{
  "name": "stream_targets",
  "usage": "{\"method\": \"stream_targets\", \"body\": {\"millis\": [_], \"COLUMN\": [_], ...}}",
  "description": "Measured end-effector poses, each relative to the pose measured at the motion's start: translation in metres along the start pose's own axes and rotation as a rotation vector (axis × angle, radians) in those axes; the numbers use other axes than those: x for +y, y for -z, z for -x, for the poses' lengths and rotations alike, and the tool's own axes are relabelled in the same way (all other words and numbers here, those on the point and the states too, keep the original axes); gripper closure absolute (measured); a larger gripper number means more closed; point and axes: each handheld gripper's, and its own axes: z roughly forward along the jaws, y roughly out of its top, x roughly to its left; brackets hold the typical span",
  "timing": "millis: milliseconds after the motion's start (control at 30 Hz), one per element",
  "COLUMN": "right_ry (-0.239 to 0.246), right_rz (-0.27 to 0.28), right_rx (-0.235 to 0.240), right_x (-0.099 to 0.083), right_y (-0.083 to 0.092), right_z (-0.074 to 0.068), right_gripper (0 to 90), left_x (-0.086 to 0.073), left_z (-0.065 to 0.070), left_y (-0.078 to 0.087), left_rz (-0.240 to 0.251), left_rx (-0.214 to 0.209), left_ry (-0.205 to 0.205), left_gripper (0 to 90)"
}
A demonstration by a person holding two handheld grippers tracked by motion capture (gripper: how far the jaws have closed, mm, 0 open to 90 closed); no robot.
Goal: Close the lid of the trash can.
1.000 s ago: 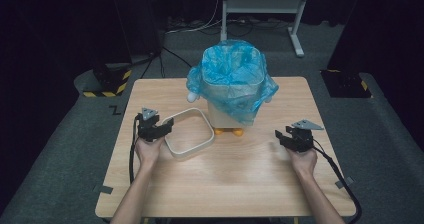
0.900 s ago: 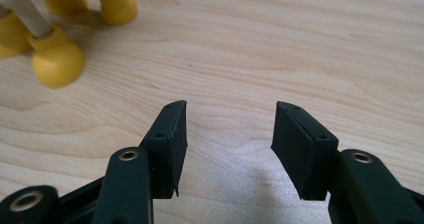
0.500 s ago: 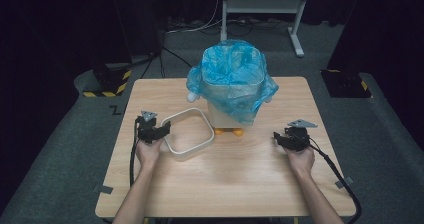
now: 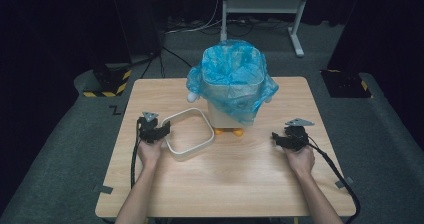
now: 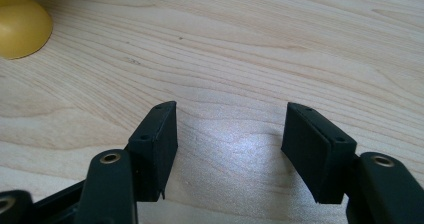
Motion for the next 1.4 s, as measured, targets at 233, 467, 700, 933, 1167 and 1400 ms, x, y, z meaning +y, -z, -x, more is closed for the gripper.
{"method": "stream_targets", "body": {"millis": [233, 467, 700, 933, 1167, 1400], "right_ry": [0.0, 0.0, 0.0, 0.0, 0.0, 0.001], "right_rz": [0.0, 0.0, 0.0, 0.0, 0.0, 0.001], "right_rx": [0.0, 0.0, 0.0, 0.0, 0.0, 0.001], "right_x": [0.0, 0.0, 0.0, 0.0, 0.0, 0.0], "right_y": [0.0, 0.0, 0.0, 0.0, 0.0, 0.0], "right_z": [0.0, 0.0, 0.0, 0.0, 0.0, 0.0], "right_gripper": [38.4, 38.3, 38.3, 38.3, 38.3, 38.3], "left_x": [-0.003, -0.002, 0.001, 0.004, 0.006, 0.006], "left_z": [0.001, -0.002, -0.003, -0.002, -0.001, 0.0], "left_y": [-0.005, -0.008, -0.014, -0.019, -0.022, -0.023], "left_rz": [-0.007, -0.002, -0.04, -0.069, -0.076, -0.075], "left_rx": [0.005, 0.003, 0.016, 0.018, 0.019, 0.004], "left_ry": [-0.008, 0.005, 0.003, -0.012, -0.029, -0.046], "left_gripper": [51.5, 54.1, 61.1, 64.6, 66.5, 73.0]}}
